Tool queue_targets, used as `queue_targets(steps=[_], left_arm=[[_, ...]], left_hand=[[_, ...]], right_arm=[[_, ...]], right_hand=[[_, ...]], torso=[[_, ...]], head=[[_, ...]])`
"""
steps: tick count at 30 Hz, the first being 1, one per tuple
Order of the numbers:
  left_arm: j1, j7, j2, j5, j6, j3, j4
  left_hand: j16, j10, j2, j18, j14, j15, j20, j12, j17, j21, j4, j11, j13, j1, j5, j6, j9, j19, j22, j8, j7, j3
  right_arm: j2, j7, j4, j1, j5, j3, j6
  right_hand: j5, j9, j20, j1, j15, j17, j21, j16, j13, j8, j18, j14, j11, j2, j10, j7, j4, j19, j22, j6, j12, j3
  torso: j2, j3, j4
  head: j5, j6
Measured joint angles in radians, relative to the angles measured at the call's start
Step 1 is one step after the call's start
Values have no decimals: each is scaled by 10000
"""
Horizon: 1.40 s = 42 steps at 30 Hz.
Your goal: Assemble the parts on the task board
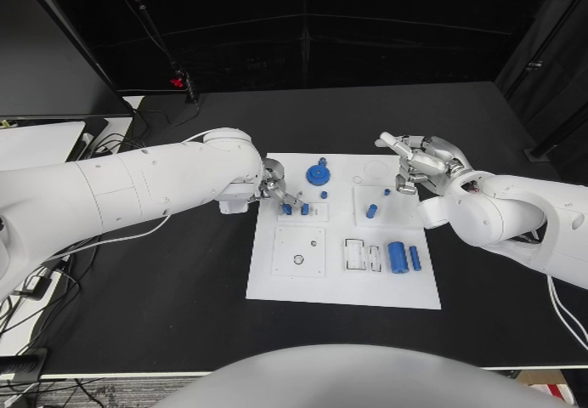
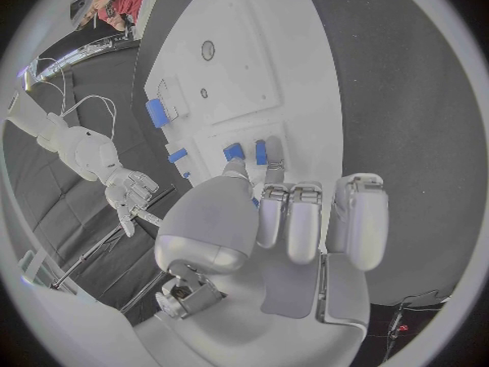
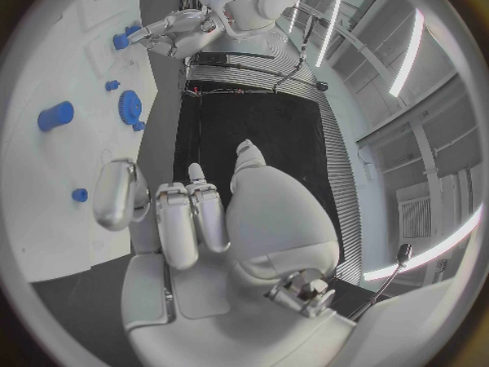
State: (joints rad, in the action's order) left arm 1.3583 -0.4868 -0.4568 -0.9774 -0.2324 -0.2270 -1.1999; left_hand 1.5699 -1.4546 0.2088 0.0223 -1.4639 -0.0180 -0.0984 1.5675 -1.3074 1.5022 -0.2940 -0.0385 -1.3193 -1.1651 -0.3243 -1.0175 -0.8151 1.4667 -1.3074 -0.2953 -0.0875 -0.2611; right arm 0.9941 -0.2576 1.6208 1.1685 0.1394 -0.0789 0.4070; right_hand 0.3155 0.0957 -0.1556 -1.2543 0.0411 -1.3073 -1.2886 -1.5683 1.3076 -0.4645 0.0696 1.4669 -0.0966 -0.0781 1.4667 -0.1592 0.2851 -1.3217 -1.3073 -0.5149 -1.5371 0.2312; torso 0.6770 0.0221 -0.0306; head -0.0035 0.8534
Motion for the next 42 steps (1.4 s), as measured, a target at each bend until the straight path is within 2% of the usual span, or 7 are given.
queue_targets(steps=[5, 9, 15, 24, 35, 42], left_arm=[[-13, 22, -29, 8, 70, -9, -6], [-19, 56, -50, 23, 103, -14, -18], [-28, 143, -78, 57, 166, -23, -34], [-32, 209, -86, 87, 177, -26, -34], [-24, 217, -78, 102, 98, -20, -22], [-24, 237, -77, 114, 90, -20, -31]], left_hand=[[0, -72, 170, -1, 0, 0, 0, 0, 0, 0, 22, 68, 107, 308, 97, 140, -196, 0, 0, -392, 138, -161], [0, -72, 170, 1, 0, 0, 0, 0, 0, 0, 12, 68, 107, 308, 98, 366, -443, 0, 0, -826, 156, -230], [0, -89, 170, 0, 0, 0, 0, 0, 0, 0, 12, 85, 106, 308, 97, 565, -627, -1, 0, -1138, 171, -230], [0, -50, 279, 0, 0, 0, 1, 44, 0, 0, 12, 125, 82, 199, 30, 712, -765, -1, 0, -1369, 169, -230], [0, -49, 347, 0, 0, 0, 1, 85, 0, 0, 12, 124, 37, 128, -8, 805, -747, -1, 0, -1430, 157, -230], [0, -49, 357, 0, 0, 0, 1, 88, 0, 0, 12, 124, -129, 14, -121, 836, -641, -1, 0, -1328, 155, -230]], right_arm=[[0, 1, 0, 0, 0, 0, 0], [0, 4, -4, 0, 0, 0, 0], [-3, 10, -5, 0, 0, 0, 0], [-10, 16, -10, 0, 0, 0, -1], [-14, 24, -22, -1, 0, 0, -1], [-18, 29, -26, -2, 0, 0, -1]], right_hand=[[0, 0, 0, 0, 0, 0, 0, 0, 0, 0, 0, 0, 0, 0, 0, 0, 0, 0, 0, 0, 0, 0], [0, 0, 0, 0, 0, 0, 0, 0, 0, 0, 0, 0, 0, 0, 0, 0, 0, 0, 0, 0, 0, 0], [0, 0, 0, 0, 0, 0, 0, 0, 0, 0, 0, 0, 0, 0, 0, 0, 0, 0, 0, 0, 0, 0], [0, 0, 0, 0, 0, 0, 0, 0, 0, 0, 0, 0, 0, 0, 0, 0, 0, 0, 0, 0, 0, -1], [0, 0, 0, -40, 0, 0, 0, 0, 0, -69, 0, 0, 0, -40, 0, -35, 1, 0, 0, 36, 0, -1], [0, 0, 0, -40, 0, 0, 0, 0, 0, -69, 1, 0, 0, -40, 0, -35, 1, 0, 0, 36, 0, -1]], torso=[[0, 1, 0], [0, 1, 0], [3, 1, -1], [3, 1, -3], [3, -1, -3], [-1, -1, -3]], head=[[-1, 3], [-11, 9], [-12, 42], [-3, 45], [-13, 58], [-14, 42]])
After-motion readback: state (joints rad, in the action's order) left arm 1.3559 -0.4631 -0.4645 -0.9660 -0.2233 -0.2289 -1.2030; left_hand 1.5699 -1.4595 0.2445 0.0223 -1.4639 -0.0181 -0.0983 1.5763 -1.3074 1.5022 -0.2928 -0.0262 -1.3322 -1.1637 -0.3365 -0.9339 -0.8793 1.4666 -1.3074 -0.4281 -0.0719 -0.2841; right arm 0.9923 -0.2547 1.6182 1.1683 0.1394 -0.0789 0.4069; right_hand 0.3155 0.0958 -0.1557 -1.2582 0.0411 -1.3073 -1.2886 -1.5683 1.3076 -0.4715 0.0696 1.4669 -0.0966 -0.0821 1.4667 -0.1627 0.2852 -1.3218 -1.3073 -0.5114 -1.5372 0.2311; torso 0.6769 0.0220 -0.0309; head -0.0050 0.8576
